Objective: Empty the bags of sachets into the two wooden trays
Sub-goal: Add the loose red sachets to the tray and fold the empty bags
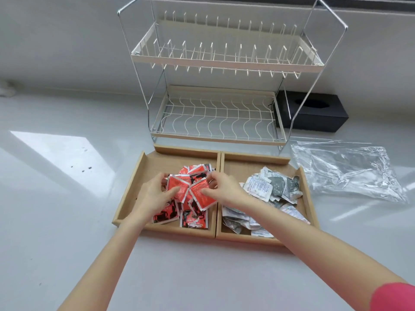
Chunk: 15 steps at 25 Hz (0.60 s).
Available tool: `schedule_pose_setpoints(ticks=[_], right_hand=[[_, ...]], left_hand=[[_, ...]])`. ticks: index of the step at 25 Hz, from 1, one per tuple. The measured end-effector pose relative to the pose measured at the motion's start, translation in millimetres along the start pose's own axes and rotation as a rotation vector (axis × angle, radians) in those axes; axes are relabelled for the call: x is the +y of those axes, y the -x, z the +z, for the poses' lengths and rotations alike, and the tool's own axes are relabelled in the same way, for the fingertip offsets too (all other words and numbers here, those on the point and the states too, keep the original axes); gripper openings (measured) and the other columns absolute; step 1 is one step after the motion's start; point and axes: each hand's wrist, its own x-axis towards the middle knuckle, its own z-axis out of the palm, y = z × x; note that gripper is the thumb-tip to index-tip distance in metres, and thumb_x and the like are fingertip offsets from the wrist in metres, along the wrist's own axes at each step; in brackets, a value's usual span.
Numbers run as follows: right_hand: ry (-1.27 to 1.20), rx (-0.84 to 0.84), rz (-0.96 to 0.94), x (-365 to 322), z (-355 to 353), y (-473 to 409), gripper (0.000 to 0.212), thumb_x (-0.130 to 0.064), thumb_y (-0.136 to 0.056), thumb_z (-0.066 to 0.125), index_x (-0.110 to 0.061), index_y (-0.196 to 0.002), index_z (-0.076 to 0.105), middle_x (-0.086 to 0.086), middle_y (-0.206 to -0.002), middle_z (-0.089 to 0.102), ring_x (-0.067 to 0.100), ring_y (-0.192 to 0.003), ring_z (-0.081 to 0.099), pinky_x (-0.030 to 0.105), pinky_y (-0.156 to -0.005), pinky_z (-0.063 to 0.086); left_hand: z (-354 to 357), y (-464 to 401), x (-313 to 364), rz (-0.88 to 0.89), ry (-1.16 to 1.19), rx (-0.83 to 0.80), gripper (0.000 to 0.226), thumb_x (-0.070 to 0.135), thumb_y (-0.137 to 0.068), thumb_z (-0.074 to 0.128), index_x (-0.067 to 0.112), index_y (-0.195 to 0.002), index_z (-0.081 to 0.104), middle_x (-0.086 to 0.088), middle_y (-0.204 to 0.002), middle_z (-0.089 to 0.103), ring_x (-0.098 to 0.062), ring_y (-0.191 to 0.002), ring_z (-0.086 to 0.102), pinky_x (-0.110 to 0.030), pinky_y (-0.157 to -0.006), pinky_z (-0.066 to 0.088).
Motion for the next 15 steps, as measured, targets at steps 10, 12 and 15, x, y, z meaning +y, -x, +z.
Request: schedule_pose_setpoints(ticks=[10, 12, 15], right_hand=[[0.244, 0.034, -0.111, -0.3, 15.6, -10.3, 0.036, -0.034, -0.083, 0.058, -0.016, -0.112, 0.049, -0.002, -0.106, 0.053, 0.012, -0.085, 0.046, 0.030, -0.073, 0.041], [0.227, 0.028, -0.112, -1.0, 11.1, -7.0, 0.038, -0.035, -0.083, 0.058, -0.017, -0.115, 0.049, -0.001, -0.110, 0.055, 0.013, -0.088, 0.049, 0.033, -0.079, 0.046], [0.236, 0.046, -0.137, 1.5, 1.0, 0.2, 0.039, -0.035, -0.085, 0.055, -0.018, -0.119, 0.049, 0.001, -0.118, 0.056, 0.017, -0.105, 0.052, 0.034, -0.085, 0.044]], left_hand=[[7.7, -14.2, -11.5, 0.111, -0.207, -0.104, 0.059, 0.033, -0.080, 0.063, 0.017, -0.132, 0.042, -0.010, -0.119, 0.050, -0.026, -0.117, 0.043, -0.040, -0.098, 0.040], [6.2, -14.2, -9.4, 0.125, -0.224, -0.098, 0.059, 0.036, -0.080, 0.061, 0.018, -0.133, 0.041, -0.009, -0.119, 0.050, -0.025, -0.116, 0.044, -0.038, -0.097, 0.040], [5.7, -13.5, -1.4, 0.173, -0.317, -0.044, 0.057, 0.040, -0.083, 0.056, 0.019, -0.134, 0.040, -0.009, -0.121, 0.049, -0.024, -0.118, 0.041, -0.036, -0.097, 0.034]])
